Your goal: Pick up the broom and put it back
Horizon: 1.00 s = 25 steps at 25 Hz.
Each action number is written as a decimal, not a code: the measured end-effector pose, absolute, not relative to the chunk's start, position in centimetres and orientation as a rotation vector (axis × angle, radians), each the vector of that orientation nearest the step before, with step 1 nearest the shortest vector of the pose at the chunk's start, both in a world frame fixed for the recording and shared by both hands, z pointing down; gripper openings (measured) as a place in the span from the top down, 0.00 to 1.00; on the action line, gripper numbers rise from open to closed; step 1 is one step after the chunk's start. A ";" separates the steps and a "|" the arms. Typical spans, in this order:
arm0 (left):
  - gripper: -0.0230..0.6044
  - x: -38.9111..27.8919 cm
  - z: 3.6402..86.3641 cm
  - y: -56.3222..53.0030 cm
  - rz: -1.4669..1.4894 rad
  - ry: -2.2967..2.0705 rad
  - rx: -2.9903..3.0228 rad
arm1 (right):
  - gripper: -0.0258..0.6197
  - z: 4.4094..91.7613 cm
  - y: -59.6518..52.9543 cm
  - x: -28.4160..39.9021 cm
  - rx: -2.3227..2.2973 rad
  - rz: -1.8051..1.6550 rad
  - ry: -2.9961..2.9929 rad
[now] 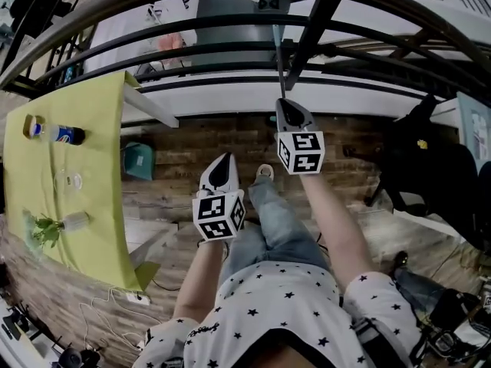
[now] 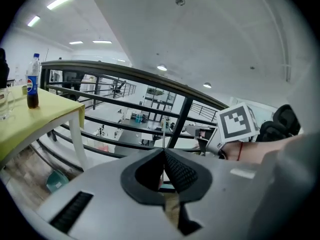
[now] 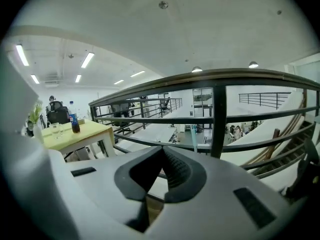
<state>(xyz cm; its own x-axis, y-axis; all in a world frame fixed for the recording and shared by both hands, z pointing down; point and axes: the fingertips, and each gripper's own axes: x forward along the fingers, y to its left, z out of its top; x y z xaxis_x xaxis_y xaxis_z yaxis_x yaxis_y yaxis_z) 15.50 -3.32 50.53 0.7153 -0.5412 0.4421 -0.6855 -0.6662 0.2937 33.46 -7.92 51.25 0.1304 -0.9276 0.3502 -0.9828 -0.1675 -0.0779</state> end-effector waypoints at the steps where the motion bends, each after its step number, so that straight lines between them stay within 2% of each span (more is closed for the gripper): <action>1: 0.94 15.0 50.2 -2.6 0.441 -0.945 2.480 | 0.97 51.0 -7.0 32.7 2.224 0.486 -1.913; 14: 0.94 9.2 46.0 7.2 0.370 -0.973 2.508 | 0.97 45.6 5.7 23.0 2.166 0.475 -2.042; 25: 0.94 5.2 43.4 13.9 0.367 -0.949 2.519 | 0.97 41.2 14.6 17.5 2.157 0.465 -2.106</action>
